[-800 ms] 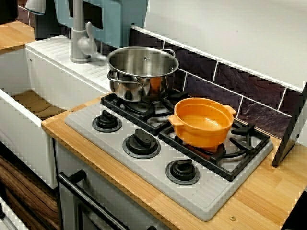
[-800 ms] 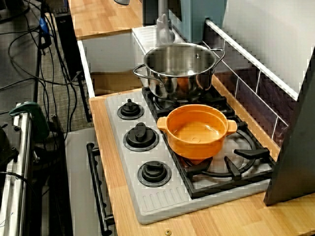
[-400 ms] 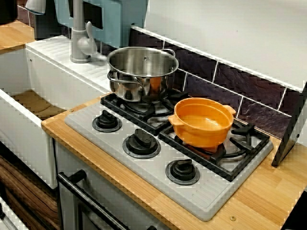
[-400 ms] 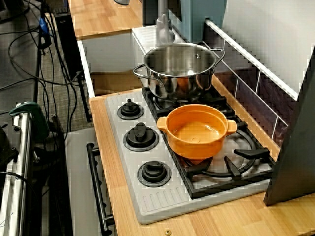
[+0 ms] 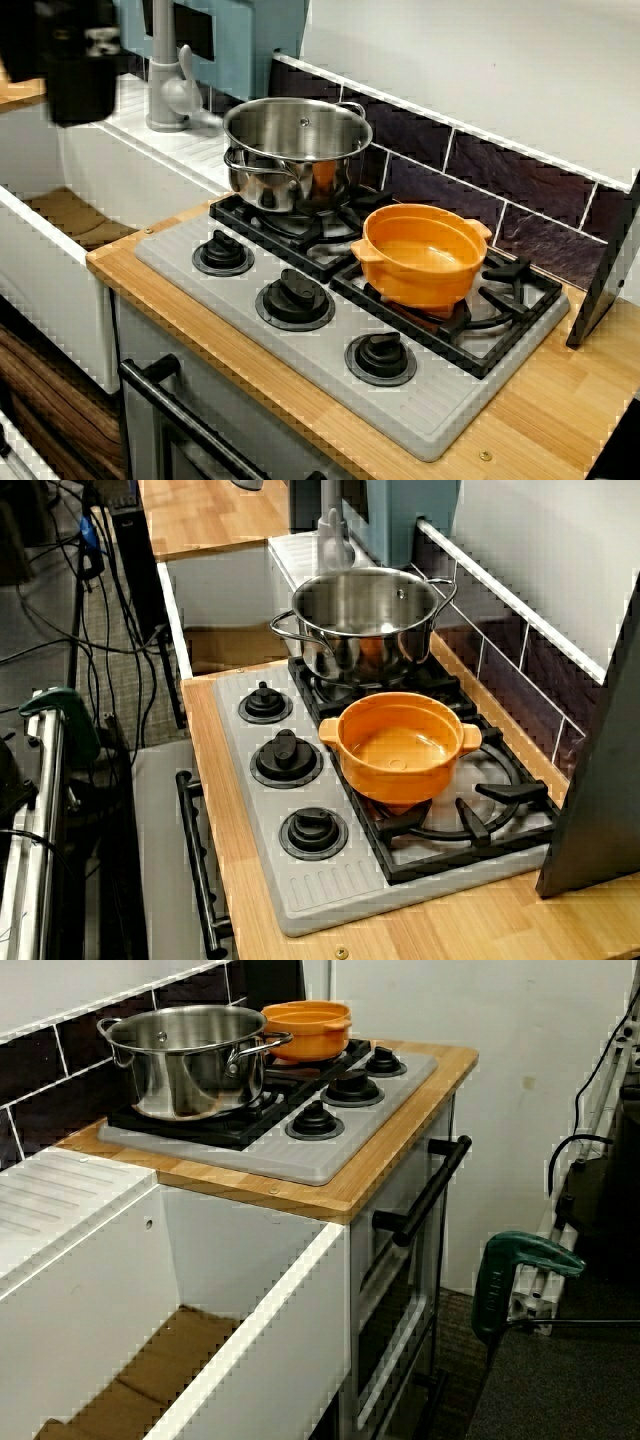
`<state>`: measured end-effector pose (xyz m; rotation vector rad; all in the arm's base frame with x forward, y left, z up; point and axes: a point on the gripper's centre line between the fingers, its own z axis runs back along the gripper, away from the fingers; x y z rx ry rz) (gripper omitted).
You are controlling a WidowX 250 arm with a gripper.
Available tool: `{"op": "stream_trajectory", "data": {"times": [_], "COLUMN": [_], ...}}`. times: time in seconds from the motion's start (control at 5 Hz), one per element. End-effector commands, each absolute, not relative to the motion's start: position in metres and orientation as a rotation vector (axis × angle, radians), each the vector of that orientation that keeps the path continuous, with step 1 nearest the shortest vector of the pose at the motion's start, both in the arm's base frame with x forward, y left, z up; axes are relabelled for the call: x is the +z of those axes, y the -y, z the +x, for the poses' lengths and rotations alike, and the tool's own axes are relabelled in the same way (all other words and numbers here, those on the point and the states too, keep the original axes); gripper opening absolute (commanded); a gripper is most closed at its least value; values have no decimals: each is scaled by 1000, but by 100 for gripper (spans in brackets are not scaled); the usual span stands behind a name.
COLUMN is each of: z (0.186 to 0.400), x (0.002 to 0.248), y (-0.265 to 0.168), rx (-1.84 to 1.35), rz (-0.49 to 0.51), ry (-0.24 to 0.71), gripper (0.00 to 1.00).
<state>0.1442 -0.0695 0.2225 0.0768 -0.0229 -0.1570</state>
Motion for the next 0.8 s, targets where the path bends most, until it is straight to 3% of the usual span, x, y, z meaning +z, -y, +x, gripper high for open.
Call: {"op": "stream_trajectory", "data": {"times": [0.0, 0.6], "z": [191, 262], "x": [212, 194], "y": [92, 78], "rx": [-290, -444], "rz": [129, 162], "ry": [15, -6], "gripper": [100, 100]}}
